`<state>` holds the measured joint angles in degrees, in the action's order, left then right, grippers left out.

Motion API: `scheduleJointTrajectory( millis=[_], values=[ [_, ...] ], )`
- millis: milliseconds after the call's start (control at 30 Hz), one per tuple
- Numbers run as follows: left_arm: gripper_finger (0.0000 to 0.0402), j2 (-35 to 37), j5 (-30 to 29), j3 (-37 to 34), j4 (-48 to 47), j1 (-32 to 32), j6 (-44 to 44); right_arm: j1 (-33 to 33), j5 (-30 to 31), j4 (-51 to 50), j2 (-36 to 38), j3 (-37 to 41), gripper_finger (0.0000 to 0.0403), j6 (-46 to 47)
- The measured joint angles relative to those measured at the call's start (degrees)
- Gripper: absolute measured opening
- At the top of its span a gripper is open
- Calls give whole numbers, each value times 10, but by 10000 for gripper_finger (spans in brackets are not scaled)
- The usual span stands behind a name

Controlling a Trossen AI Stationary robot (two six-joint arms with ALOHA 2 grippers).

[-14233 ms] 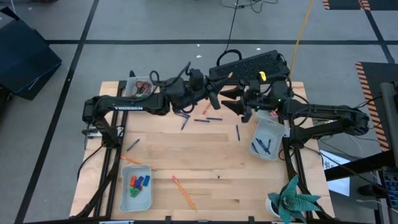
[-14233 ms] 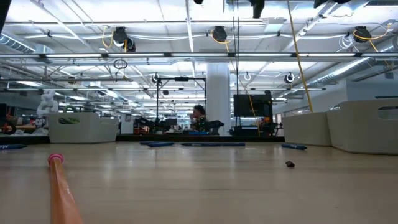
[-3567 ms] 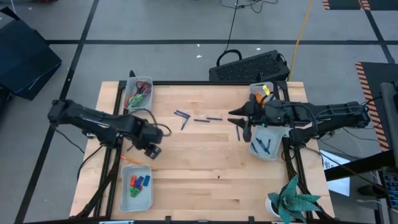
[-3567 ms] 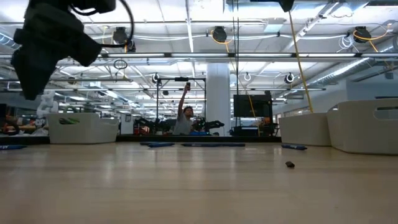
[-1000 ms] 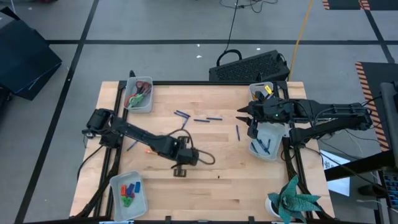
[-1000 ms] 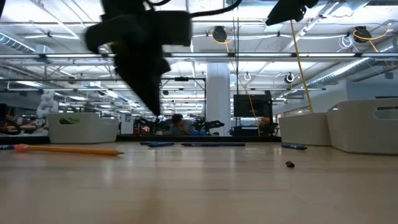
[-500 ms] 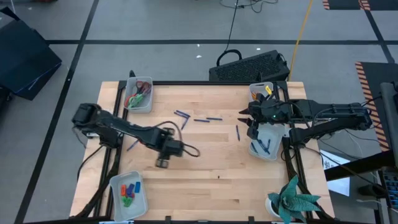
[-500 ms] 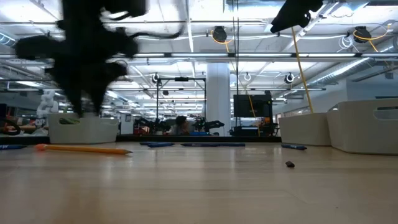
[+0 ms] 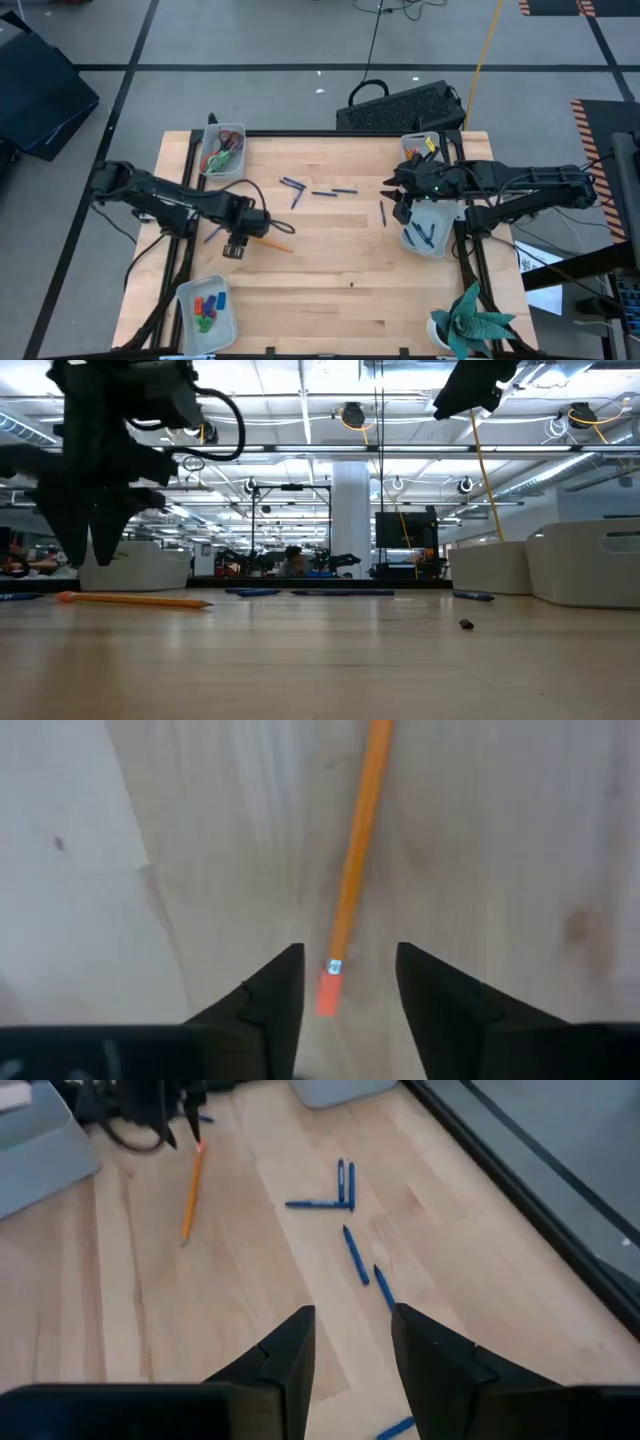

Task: Sort crayons/erasers/pens/pencils in bins
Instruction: Put the orange pencil into the top right gray bin

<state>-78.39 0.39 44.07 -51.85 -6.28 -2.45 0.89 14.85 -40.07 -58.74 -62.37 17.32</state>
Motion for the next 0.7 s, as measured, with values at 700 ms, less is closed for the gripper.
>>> scheduleJointTrajectory(
  millis=[700],
  values=[
    [122,-165,0,25,-79,29,-64,0,-21,41,-33,66,125,-47]
  ],
)
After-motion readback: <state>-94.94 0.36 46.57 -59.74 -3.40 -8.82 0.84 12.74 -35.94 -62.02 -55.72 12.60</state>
